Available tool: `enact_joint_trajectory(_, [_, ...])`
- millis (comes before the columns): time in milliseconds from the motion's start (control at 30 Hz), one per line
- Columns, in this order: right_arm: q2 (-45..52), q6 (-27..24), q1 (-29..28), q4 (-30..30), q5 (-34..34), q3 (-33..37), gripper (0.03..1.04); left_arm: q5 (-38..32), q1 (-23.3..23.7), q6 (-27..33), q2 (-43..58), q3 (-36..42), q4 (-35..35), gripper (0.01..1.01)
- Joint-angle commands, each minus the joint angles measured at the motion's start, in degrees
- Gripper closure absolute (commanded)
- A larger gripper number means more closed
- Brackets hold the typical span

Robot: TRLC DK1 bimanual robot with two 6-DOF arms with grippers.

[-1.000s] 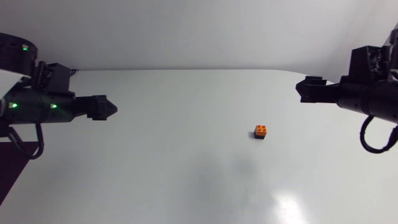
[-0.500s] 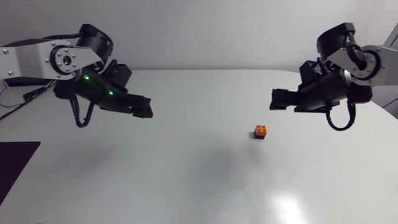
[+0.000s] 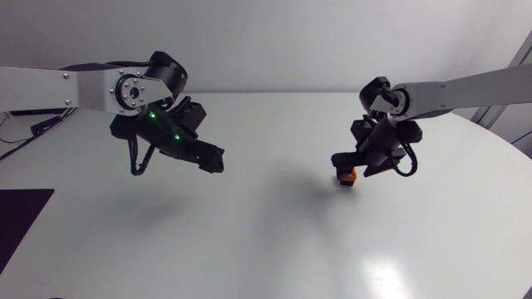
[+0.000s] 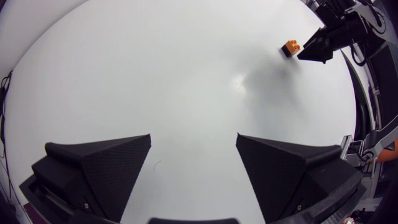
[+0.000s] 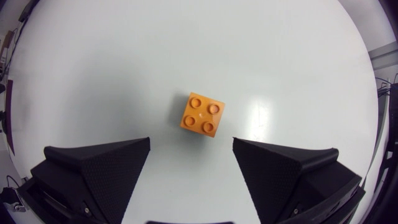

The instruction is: Separate the duplo bricks

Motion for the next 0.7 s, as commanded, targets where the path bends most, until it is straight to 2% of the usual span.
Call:
enact_joint_trajectory(0, [2.28, 1.54, -0.12, -0.70, 1.58, 1.82, 0.13, 0.46, -0.07, 0.36, 1.06, 0.96, 0.95, 0.067])
enact_joint_trajectory(367, [7.82, 3.92, 1.37, -0.88, 4.75, 6.21, 0.17, 0.46, -1.74, 0.36, 2.02, 0.52, 2.71, 0.067])
enact_joint_trajectory(467, [8.52, 4.09, 1.29, -0.97, 5.10, 6.74, 0.23, 0.46, -1.74, 0.45, 1.94, -0.18, 3.24, 0.067])
enact_joint_trajectory(667, [9.22, 4.88, 1.55, -0.53, 5.80, 8.14, 0.48, 0.46, -2.18, 0.62, 0.88, -2.47, 6.23, 0.074])
